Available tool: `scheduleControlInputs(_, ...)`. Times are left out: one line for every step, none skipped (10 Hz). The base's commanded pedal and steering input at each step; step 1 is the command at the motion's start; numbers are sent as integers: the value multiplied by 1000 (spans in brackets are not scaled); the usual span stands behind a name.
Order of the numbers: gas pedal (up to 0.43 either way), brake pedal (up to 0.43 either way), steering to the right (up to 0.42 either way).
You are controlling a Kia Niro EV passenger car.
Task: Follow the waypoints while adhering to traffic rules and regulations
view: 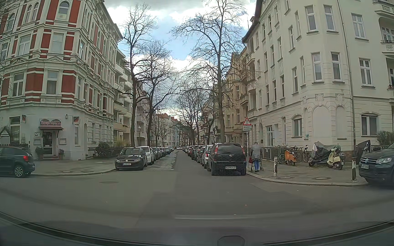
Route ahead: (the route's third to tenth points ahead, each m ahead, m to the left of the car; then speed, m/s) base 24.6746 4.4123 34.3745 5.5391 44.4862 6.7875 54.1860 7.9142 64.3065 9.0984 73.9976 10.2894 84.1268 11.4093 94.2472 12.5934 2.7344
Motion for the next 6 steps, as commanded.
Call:
scheduleControlInputs(220, 30, -109)
scheduleControlInputs(220, 30, -125)
scheduleControlInputs(189, 30, -133)
scheduleControlInputs(177, 30, -133)
scheduleControlInputs(169, 30, -133)
scheduleControlInputs(157, 30, -133)
